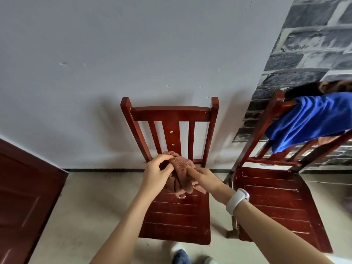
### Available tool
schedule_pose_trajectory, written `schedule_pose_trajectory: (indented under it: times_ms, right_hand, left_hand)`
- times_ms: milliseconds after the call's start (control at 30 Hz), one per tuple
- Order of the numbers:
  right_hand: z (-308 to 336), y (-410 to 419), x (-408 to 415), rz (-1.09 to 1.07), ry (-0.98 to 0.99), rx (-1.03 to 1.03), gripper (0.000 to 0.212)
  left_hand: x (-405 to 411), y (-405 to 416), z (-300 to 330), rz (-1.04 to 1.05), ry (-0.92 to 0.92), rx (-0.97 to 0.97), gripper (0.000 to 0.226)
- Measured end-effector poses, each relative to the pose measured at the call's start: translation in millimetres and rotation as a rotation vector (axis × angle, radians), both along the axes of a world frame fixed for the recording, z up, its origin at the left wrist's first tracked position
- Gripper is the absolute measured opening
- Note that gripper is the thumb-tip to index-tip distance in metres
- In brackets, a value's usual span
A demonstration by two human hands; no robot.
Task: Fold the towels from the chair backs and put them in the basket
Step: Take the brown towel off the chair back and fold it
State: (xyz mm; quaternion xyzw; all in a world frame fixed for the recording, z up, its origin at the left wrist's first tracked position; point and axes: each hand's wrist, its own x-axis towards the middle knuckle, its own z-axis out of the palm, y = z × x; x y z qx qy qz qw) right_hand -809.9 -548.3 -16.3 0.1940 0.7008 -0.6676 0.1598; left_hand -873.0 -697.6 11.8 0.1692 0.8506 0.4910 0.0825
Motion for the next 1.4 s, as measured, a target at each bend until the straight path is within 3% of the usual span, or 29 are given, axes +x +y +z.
schedule_pose_trajectory:
  times_ms: [67,167,300,433,567,733,833,967,1100,1267,1400]
  right_hand:
    - [3,-4,-2,-0.024,0.035,-0.070,0.016]
    - [7,2,-6,-0.249,0.076,-0.153,0.010]
    - [11,36,3,-0.436,0.092,-0.044,0.004]
    - [9,76,21,-0.616,0.060,-0.019,0.009]
    - [6,97,40,-0.685,0.091,0.048,0.009]
    - [9,113,58,-0.758,0.124,0.026,0.005]
    - [9,117,64,-0.781,0.137,0.001,0.008]
    - [7,122,70,-0.786,0.152,0.015,0.009]
    - [5,136,76,-0.666,0.128,0.212,0.005]
    - [-4,148,88,-0.523,0.069,0.514,0.011]
    - [-10,151,101,-0.526,0.051,0.554,0.018]
  left_hand:
    - [2,3,4,0.008,-0.064,0.058,0.020]
    - [0,2,13,-0.029,-0.187,0.069,0.020]
    - [-9,-17,18,-0.087,-0.353,-0.092,0.045]
    - [-16,-43,15,-0.109,-0.310,-0.300,0.065]
    - [-19,-54,9,-0.041,-0.149,-0.386,0.050]
    - [-24,-56,0,0.080,-0.122,-0.419,0.021]
    - [-22,-52,-3,0.103,-0.215,-0.384,0.012]
    - [-12,-43,-7,0.094,-0.379,-0.320,0.024]
    - [-9,-41,3,0.043,-0.586,-0.131,0.032]
    - [-1,-41,3,-0.116,-0.320,-0.352,0.035]
    - [7,-39,-7,-0.254,-0.142,-0.490,0.037]
